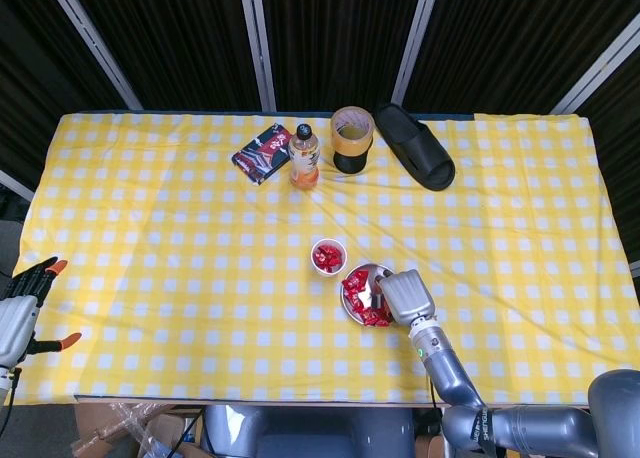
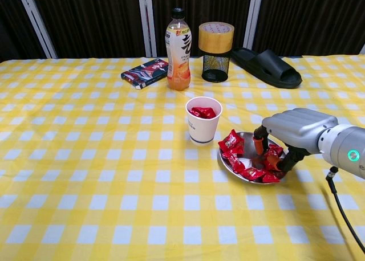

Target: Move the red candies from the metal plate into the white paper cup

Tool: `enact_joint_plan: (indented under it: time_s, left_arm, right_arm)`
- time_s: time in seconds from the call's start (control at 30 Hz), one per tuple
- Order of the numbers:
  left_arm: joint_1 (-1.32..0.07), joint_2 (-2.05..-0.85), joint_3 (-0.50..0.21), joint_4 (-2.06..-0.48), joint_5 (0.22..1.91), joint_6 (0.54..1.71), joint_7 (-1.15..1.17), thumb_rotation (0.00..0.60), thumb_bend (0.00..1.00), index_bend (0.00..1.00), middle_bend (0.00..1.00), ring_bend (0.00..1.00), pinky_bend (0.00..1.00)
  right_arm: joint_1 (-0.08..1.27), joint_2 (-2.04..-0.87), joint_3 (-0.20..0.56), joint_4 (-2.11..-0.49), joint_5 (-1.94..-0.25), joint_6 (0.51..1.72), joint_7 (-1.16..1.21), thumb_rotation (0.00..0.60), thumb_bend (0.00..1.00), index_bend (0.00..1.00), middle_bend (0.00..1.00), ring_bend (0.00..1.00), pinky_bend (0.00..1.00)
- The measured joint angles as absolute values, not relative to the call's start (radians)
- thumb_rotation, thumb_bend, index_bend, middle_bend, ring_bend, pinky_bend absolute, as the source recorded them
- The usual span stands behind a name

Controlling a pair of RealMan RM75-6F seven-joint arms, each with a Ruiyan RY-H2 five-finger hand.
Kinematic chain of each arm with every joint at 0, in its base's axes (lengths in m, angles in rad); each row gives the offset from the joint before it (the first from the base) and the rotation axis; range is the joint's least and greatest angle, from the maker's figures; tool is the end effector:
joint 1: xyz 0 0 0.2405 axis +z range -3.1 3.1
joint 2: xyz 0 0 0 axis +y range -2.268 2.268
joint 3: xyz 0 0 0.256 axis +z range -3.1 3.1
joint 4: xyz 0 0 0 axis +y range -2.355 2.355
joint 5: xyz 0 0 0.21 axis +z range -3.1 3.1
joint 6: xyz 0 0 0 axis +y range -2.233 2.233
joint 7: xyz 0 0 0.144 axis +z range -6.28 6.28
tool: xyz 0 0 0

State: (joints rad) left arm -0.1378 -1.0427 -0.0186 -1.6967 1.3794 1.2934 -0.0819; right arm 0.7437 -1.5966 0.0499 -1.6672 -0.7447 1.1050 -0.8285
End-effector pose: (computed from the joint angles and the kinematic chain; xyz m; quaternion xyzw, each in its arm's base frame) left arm -0.3192 0.1862 0.1525 -0.5858 -0.4893 -0.3431 0.5474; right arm -0.1644 -0.2887 -0.0456 0.7794 -0.3743 0.2105 0.4563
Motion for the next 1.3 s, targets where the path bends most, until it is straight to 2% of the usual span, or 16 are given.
enact_joint_plan:
  time_s: [0.33,0.47,0.53,0.63,0.7,0.77,0.9,1.13,1.3]
  left_arm:
    - [-0.138,-1.043,-0.018,-1.696,1.38,1.293,-0.083,0.6,0.06,0.0,0.0,0.0,0.0]
    - [-0.138,-1.043,-0.018,-1.696,1.381,1.294,-0.082,0.6,0.06,0.0,0.0,0.0,0.0]
    - [-0.138,-1.043,-0.018,-1.697,1.38,1.294,-0.082,0.6,0.06,0.0,0.0,0.0,0.0]
    - [-0.138,-1.043,-0.018,-1.697,1.381,1.295,-0.082,0.6,0.06,0.0,0.0,0.0,0.0]
    - [-0.137,-1.042,-0.018,-1.697,1.38,1.295,-0.082,0.6,0.06,0.0,0.0,0.0,0.0]
    - [-0.137,-1.042,-0.018,-1.697,1.38,1.295,-0.082,0.6,0.06,0.0,0.0,0.0,0.0]
    - [-0.137,-1.042,-0.018,-1.697,1.382,1.295,-0.083,0.6,0.06,0.0,0.0,0.0,0.0]
    - [-0.137,-1.041,-0.017,-1.698,1.381,1.295,-0.082,0.6,0.06,0.0,0.0,0.0,0.0]
    - [-0.137,-1.04,-0.017,-1.699,1.381,1.294,-0.084,0.6,0.06,0.0,0.0,0.0,0.0]
  right_arm:
    - [0.742,-1.596,0.044,-1.67,-0.765,1.095,-0.807,0.6,0.61,0.46,0.4,0.88,0.99]
    - [0.741,-1.594,0.042,-1.68,-0.78,1.099,-0.804,0.6,0.61,0.43,0.4,0.88,0.99]
    - [0.74,-1.593,0.042,-1.686,-0.791,1.104,-0.801,0.6,0.6,0.42,0.4,0.88,0.99]
    - [0.738,-1.595,0.042,-1.689,-0.808,1.112,-0.796,0.6,0.51,0.4,0.4,0.88,0.99]
    - [0.737,-1.597,0.042,-1.689,-0.817,1.117,-0.793,0.6,0.46,0.35,0.4,0.88,0.99]
    - [0.736,-1.598,0.04,-1.687,-0.826,1.121,-0.794,0.6,0.44,0.31,0.4,0.88,0.99]
    - [0.733,-1.601,0.034,-1.677,-0.837,1.13,-0.805,0.6,0.41,0.3,0.4,0.88,0.99]
    - [0.73,-1.601,0.028,-1.674,-0.835,1.131,-0.822,0.6,0.4,0.31,0.4,0.88,0.99]
    - [0.729,-1.603,0.025,-1.662,-0.82,1.129,-0.838,0.6,0.4,0.4,0.41,0.88,0.99]
